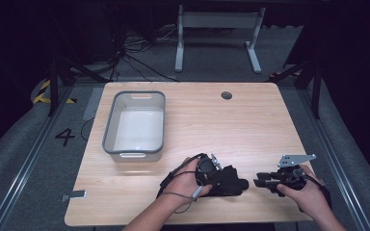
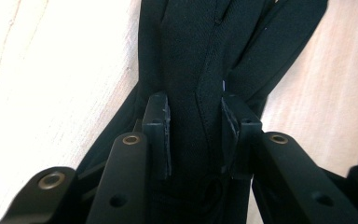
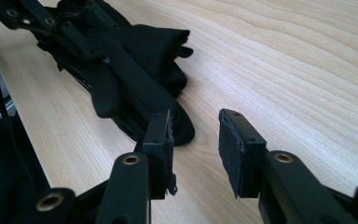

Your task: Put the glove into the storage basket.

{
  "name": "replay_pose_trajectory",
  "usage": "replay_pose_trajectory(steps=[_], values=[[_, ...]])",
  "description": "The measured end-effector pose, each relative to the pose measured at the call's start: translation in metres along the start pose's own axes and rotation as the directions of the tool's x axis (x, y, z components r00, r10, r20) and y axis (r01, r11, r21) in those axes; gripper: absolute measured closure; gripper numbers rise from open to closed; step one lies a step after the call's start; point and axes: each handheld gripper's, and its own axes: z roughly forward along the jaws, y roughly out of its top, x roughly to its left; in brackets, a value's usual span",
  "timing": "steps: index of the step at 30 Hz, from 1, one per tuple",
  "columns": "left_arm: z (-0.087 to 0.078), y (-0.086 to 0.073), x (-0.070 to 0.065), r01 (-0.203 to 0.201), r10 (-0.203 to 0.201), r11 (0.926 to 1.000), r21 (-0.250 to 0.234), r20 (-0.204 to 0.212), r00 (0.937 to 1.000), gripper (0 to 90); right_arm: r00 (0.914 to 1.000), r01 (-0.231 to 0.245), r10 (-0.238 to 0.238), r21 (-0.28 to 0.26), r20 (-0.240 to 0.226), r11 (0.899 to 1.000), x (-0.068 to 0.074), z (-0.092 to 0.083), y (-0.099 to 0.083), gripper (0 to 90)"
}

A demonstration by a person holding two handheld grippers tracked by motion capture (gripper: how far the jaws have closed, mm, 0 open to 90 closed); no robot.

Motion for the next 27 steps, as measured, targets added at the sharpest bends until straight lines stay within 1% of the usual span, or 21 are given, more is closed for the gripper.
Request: replay_pose_trajectory(steps=[1, 2, 4, 5, 6, 7, 8, 9, 10, 11, 12, 14, 17, 20, 22, 23, 25, 27], values=[[-0.003, 0.000, 0.001, -0.001, 0.001, 1.0000, -0.002, 0.005, 1.0000, 66.8, 1.0000, -0.002, 0.002, 0.002, 0.000, 1.000, 0.000, 0.000, 0.000, 65.1], [-0.003, 0.000, 0.001, -0.001, 0.001, 1.0000, -0.002, 0.005, 1.0000, 66.8, 1.0000, -0.002, 0.002, 0.002, 0.000, 1.000, 0.000, 0.000, 0.000, 65.1], [-0.011, -0.002, 0.002, 0.012, -0.012, 0.9999, -0.006, 0.009, 0.9999, 66.8, 1.0000, -0.001, 0.001, 0.001, -0.001, 1.000, 0.000, 0.000, -0.001, 65.1], [-0.011, -0.002, 0.002, 0.012, -0.012, 0.9999, -0.006, 0.009, 0.9999, 66.8, 1.0000, -0.001, 0.001, 0.001, -0.001, 1.000, 0.000, 0.000, -0.001, 65.1], [-0.017, -0.003, 0.003, 0.024, -0.024, 0.9996, -0.018, 0.014, 0.9996, 66.8, 1.0000, -0.001, 0.001, -0.002, 0.001, 1.000, 0.000, 0.000, -0.001, 65.1], [-0.020, -0.003, 0.003, 0.021, -0.020, 0.9996, -0.020, 0.010, 0.9997, 66.8, 1.0000, -0.003, 0.003, -0.002, 0.002, 1.000, 0.000, 0.000, -0.001, 65.2], [-0.020, -0.003, 0.003, 0.021, -0.020, 0.9996, -0.020, 0.010, 0.9997, 66.8, 1.0000, -0.004, 0.004, -0.003, 0.001, 1.000, -0.001, 0.000, -0.001, 65.1], [-0.024, -0.004, 0.003, 0.033, -0.033, 0.9990, -0.031, 0.007, 0.9994, 66.8, 1.0000, -0.004, 0.004, -0.003, 0.001, 1.000, -0.001, 0.000, -0.001, 65.1], [-0.028, -0.004, 0.003, 0.032, -0.032, 0.9989, -0.033, 0.006, 0.9995, 66.8, 1.0000, -0.005, 0.005, -0.001, 0.002, 1.000, -0.001, 0.000, -0.001, 65.2], [-0.035, -0.004, 0.004, 0.043, -0.043, 0.9979, -0.048, 0.007, 0.9991, 66.8, 1.0000, -0.006, 0.006, 0.001, 0.003, 1.000, -0.001, 0.000, -0.001, 65.2], [-0.035, -0.004, 0.004, 0.043, -0.043, 0.9979, -0.048, 0.007, 0.9991, 66.8, 1.0000, -0.006, 0.006, 0.001, 0.003, 1.000, -0.001, 0.000, -0.001, 65.2], [-0.041, -0.005, 0.004, 0.056, -0.056, 0.9970, -0.053, 0.008, 0.9984, 66.8, 1.0000, -0.010, 0.010, 0.001, 0.001, 1.000, -0.001, 0.001, -0.002, 65.2], [-0.050, -0.006, 0.004, 0.062, -0.061, 0.9958, -0.068, 0.004, 0.9981, 66.8, 0.9999, -0.010, 0.010, 0.004, 0.000, 1.000, -0.001, 0.001, -0.002, 65.1], [-0.054, -0.006, 0.004, 0.066, -0.065, 0.9949, -0.076, 0.005, 0.9978, 66.8, 0.9999, -0.010, 0.010, 0.003, 0.000, 1.000, -0.002, 0.001, -0.002, 65.1], [-0.059, -0.008, 0.005, 0.079, -0.079, 0.9934, -0.083, 0.007, 0.9969, 66.7, 0.9999, -0.013, 0.013, 0.004, 0.003, 1.000, -0.002, 0.002, -0.003, 65.1], [-0.059, -0.008, 0.005, 0.079, -0.079, 0.9934, -0.083, 0.007, 0.9969, 66.7, 0.9999, -0.013, 0.013, 0.004, 0.003, 1.000, -0.002, 0.002, -0.003, 65.1], [-0.065, -0.011, 0.006, 0.098, -0.097, 0.9901, -0.100, 0.016, 0.9952, 66.7, 0.9999, -0.015, 0.015, 0.004, 0.003, 1.000, -0.003, 0.002, -0.003, 65.1], [-0.069, -0.012, 0.007, 0.105, -0.104, 0.9884, -0.110, 0.014, 0.9945, 66.7, 0.9999, -0.015, 0.015, 0.006, 0.002, 1.000, -0.003, 0.002, -0.003, 65.1]])
